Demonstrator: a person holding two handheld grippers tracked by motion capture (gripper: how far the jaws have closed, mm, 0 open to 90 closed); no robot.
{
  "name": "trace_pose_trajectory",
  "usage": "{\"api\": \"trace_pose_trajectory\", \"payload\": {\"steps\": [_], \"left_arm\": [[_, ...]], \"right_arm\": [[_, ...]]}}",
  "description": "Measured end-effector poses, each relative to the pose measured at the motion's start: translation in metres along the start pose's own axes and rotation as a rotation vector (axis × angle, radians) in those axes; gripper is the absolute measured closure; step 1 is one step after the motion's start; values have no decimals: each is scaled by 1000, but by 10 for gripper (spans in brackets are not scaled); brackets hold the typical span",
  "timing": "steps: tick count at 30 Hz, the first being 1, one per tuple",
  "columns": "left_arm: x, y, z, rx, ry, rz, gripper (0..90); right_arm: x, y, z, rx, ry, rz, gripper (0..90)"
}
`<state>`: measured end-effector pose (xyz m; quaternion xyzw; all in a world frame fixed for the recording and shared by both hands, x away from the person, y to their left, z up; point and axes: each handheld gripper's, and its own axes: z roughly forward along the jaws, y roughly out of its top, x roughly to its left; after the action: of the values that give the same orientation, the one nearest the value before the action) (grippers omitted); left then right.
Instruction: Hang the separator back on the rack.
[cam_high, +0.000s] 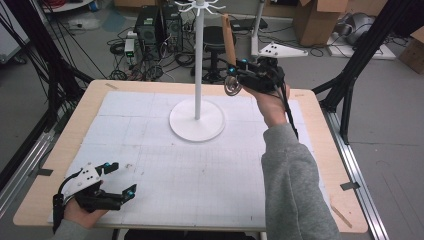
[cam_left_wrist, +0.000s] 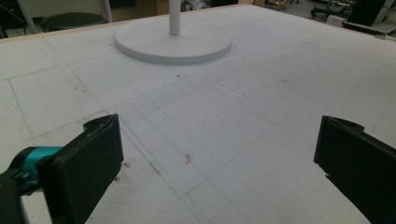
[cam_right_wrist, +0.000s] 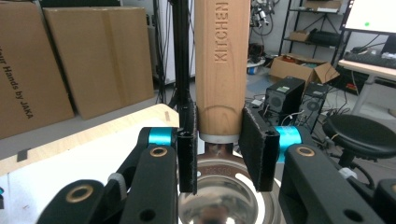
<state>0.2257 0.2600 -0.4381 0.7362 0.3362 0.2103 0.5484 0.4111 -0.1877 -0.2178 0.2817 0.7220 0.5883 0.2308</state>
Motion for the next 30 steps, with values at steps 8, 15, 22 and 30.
{"api": "trace_pose_trajectory", "payload": {"steps": [8, 15, 22, 30], "left_arm": [[0, -1, -5, -4, 16, -8, 19], [0, -2, -4, 2, 13, -4, 19], [1, -2, -6, -6, 12, -12, 19], [-1, -2, -5, -1, 2, -8, 19]], "right_arm": [[-1, 4, 3, -11, -7, -9, 696], [2, 6, 7, -13, 3, -8, 696], [5, 10, 13, -13, 3, -14, 696], [6, 10, 15, -16, -12, -22, 695]]}}
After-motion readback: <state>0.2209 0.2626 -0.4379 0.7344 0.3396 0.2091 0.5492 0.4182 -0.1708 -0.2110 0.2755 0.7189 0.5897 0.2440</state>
